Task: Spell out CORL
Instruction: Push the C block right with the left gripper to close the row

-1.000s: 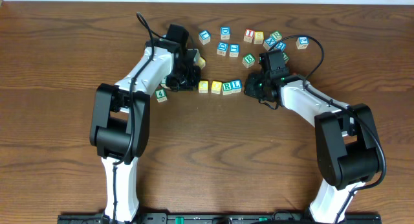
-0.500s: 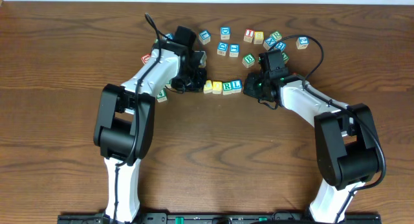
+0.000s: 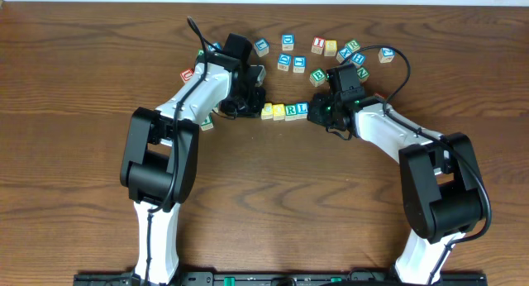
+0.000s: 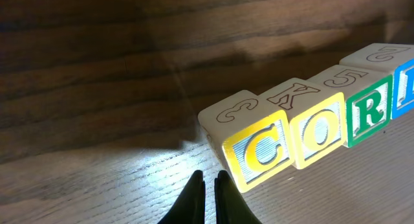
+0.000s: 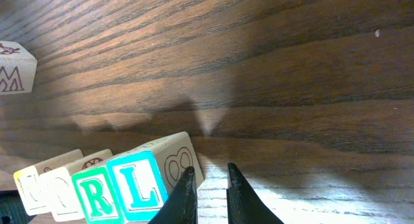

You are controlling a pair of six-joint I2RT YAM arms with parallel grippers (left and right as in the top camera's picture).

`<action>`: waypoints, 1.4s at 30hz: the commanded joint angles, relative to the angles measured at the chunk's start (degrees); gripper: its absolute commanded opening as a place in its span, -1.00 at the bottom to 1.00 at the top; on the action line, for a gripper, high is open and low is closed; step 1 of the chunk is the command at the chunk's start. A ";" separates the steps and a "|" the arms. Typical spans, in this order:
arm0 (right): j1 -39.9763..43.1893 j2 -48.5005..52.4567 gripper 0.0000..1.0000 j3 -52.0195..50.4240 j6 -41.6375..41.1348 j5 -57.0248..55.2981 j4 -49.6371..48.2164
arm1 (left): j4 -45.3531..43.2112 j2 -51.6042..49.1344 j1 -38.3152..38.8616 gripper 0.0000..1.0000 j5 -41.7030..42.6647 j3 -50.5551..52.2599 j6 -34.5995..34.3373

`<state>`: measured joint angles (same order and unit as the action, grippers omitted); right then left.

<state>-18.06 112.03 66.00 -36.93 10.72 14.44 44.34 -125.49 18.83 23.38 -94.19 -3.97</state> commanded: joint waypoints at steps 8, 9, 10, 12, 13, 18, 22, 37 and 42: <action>-0.66 0.59 -0.78 0.70 -0.28 0.37 0.92 | 0.09 -0.44 3.15 -0.85 -0.66 0.26 6.99; -0.66 0.59 -0.78 0.70 -0.28 0.37 1.05 | 0.07 -0.44 3.32 -0.85 -0.66 0.24 7.41; -0.66 0.59 -0.78 0.70 -0.28 0.37 1.22 | 0.04 -0.44 3.48 -0.85 -0.66 0.26 7.48; -0.66 0.59 -0.78 0.70 -0.28 0.37 1.44 | 0.02 -0.44 3.65 -0.85 -0.66 0.26 8.46; -0.66 0.59 -0.78 0.70 -0.28 0.37 1.51 | 0.02 -0.44 3.65 -0.85 -0.68 0.26 8.70; -0.63 0.59 -0.78 0.70 -0.28 0.35 1.57 | 0.09 -0.44 3.52 -0.85 -1.22 0.26 9.53; -0.63 0.59 -0.78 0.70 -0.28 0.35 1.62 | 0.37 -0.44 3.48 -0.85 -4.26 0.24 9.51; -0.63 0.59 -0.77 0.70 -0.28 0.13 1.62 | -1.77 -0.46 3.48 -0.85 -8.02 0.26 9.51; -0.63 0.59 -0.77 0.70 -0.28 0.09 1.62 | -2.91 -0.92 3.48 -0.85 -8.04 0.26 9.51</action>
<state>-18.28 112.03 66.00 -36.91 10.72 15.84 41.60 -125.49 22.55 16.14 -94.19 4.78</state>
